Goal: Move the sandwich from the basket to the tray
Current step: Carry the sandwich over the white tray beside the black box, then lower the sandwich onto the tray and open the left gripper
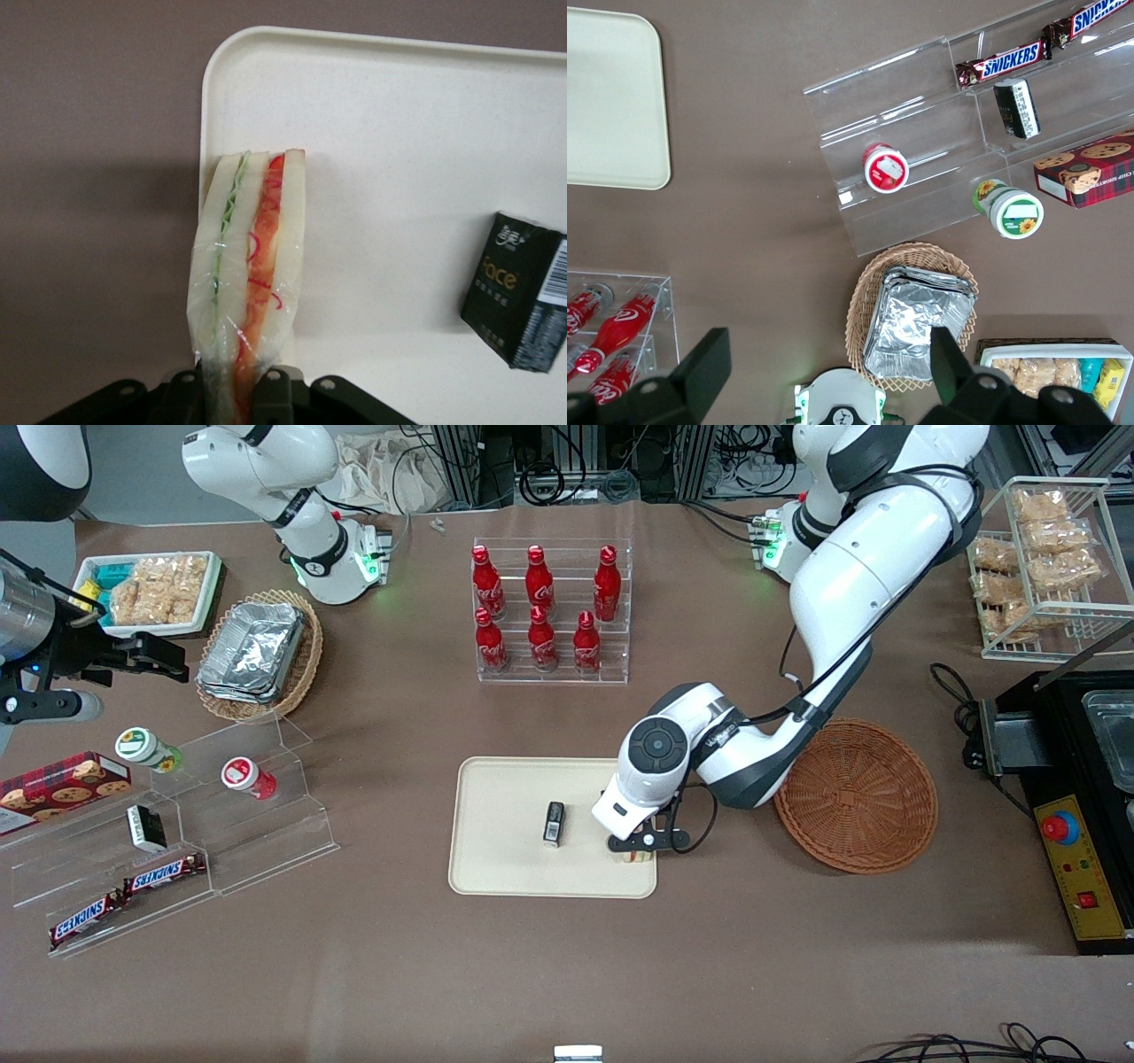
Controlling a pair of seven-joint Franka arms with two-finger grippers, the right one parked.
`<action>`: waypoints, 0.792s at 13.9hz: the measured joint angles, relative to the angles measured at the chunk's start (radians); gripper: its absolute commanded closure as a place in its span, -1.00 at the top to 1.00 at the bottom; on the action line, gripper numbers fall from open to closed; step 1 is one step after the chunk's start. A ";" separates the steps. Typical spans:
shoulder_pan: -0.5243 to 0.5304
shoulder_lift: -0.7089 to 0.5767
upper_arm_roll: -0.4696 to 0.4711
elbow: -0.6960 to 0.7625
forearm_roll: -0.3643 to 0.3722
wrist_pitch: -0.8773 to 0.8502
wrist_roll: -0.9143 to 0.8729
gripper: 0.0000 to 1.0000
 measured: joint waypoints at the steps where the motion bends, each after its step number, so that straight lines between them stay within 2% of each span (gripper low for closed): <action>1: 0.000 0.007 0.000 0.001 0.020 0.008 -0.002 -0.92; 2: 0.000 0.012 -0.001 0.002 0.030 0.016 -0.003 -0.84; 3: 0.000 0.013 -0.002 0.003 0.034 0.023 -0.003 -0.41; 4: -0.001 0.014 -0.003 0.003 0.038 0.030 -0.003 0.44; 5: -0.001 0.014 -0.003 0.004 0.038 0.038 -0.003 0.81; 6: -0.001 0.016 -0.003 0.004 0.038 0.042 -0.004 0.99; 11: 0.001 0.020 -0.003 0.017 0.038 0.047 -0.009 0.99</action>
